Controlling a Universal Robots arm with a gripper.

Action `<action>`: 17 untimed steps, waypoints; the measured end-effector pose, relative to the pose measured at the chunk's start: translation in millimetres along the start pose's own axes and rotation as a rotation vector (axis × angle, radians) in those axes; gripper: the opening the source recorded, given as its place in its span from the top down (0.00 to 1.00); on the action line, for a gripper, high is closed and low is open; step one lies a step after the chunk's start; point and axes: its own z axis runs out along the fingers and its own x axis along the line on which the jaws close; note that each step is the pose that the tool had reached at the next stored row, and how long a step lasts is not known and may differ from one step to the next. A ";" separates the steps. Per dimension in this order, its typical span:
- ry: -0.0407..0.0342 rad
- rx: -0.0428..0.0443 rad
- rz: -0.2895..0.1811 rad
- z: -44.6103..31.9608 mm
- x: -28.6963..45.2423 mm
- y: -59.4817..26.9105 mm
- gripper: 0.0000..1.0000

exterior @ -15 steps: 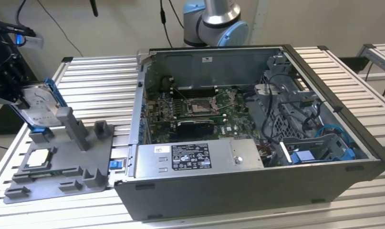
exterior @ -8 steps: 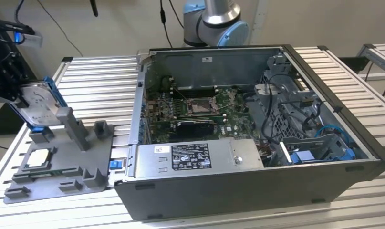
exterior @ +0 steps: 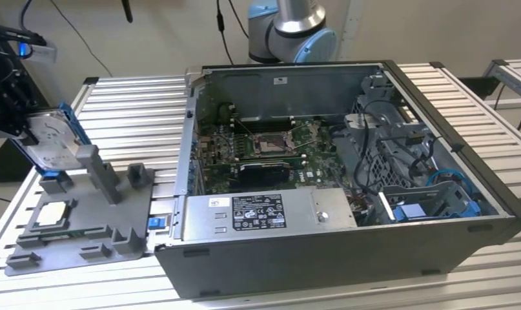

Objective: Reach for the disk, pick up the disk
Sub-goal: 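Pick up the disk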

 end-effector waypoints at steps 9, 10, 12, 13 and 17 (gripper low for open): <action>0.0000 0.0000 0.000 -1.9 -0.1 0.0 1.00; 0.0000 -0.0001 0.000 -2.1 -0.1 0.0 1.00; 0.0001 -0.0001 0.000 -2.6 -0.2 0.1 1.00; 0.0001 -0.0002 0.000 -3.0 -0.2 0.1 1.00; 0.0000 0.0000 0.000 -4.4 -0.3 0.1 1.00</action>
